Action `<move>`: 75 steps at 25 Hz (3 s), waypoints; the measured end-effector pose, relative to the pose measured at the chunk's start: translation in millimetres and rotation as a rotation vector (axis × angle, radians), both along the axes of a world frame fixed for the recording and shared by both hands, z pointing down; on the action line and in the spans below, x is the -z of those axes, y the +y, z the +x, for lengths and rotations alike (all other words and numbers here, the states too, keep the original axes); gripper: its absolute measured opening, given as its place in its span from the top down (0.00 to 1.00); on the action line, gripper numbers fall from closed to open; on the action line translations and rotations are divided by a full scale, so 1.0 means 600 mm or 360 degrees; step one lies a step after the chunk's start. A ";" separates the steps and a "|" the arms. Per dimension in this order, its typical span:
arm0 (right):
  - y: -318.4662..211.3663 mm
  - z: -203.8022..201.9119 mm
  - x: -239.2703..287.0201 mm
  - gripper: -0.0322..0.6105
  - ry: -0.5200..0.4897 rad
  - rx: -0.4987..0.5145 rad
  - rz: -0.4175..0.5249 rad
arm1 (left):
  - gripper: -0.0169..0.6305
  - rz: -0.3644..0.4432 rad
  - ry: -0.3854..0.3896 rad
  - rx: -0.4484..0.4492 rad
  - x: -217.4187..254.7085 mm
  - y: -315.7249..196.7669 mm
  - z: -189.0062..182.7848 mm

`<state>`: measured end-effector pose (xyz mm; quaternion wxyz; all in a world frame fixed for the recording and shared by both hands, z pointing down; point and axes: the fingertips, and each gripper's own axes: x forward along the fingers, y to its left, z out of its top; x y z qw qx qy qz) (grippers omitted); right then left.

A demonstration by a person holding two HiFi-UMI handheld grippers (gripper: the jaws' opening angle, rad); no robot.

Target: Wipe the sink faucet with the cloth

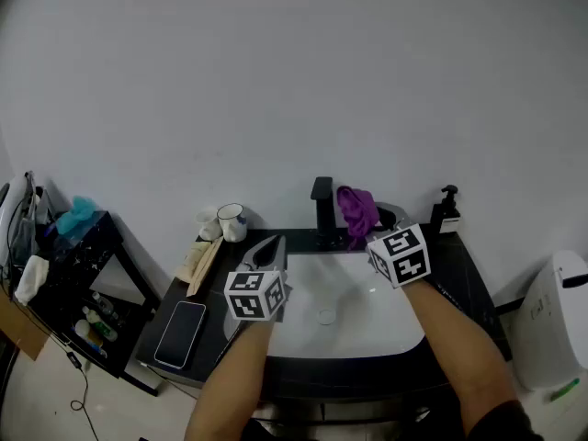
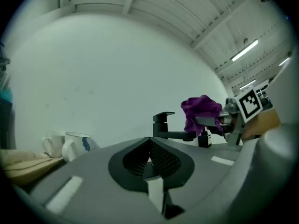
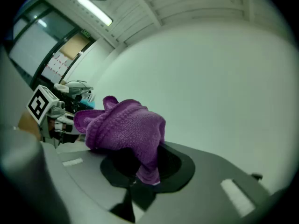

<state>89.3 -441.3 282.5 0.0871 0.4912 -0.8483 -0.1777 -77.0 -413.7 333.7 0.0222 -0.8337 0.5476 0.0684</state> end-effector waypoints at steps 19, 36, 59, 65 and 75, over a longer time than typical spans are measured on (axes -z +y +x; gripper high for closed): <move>-0.110 -0.131 0.108 0.84 0.0620 0.0145 0.0041 | 0.95 0.0020 -0.0033 -0.0060 0.002 0.001 0.008; 0.146 -0.137 0.051 0.84 0.0856 0.0508 0.0035 | 0.95 -0.0024 0.0062 0.0016 0.000 0.001 -0.024; -0.044 -0.083 -0.053 0.84 0.1405 0.0071 0.0056 | 0.95 -0.0002 -0.0036 -0.0033 -0.002 0.002 -0.003; 0.065 -0.090 -0.063 0.84 0.1430 0.0212 0.0112 | 0.95 -0.0003 -0.0027 0.0010 -0.002 0.002 -0.015; 0.143 -0.074 -0.119 0.84 0.1401 0.0308 0.0037 | 0.95 -0.0030 -0.0012 0.0053 -0.007 -0.002 -0.028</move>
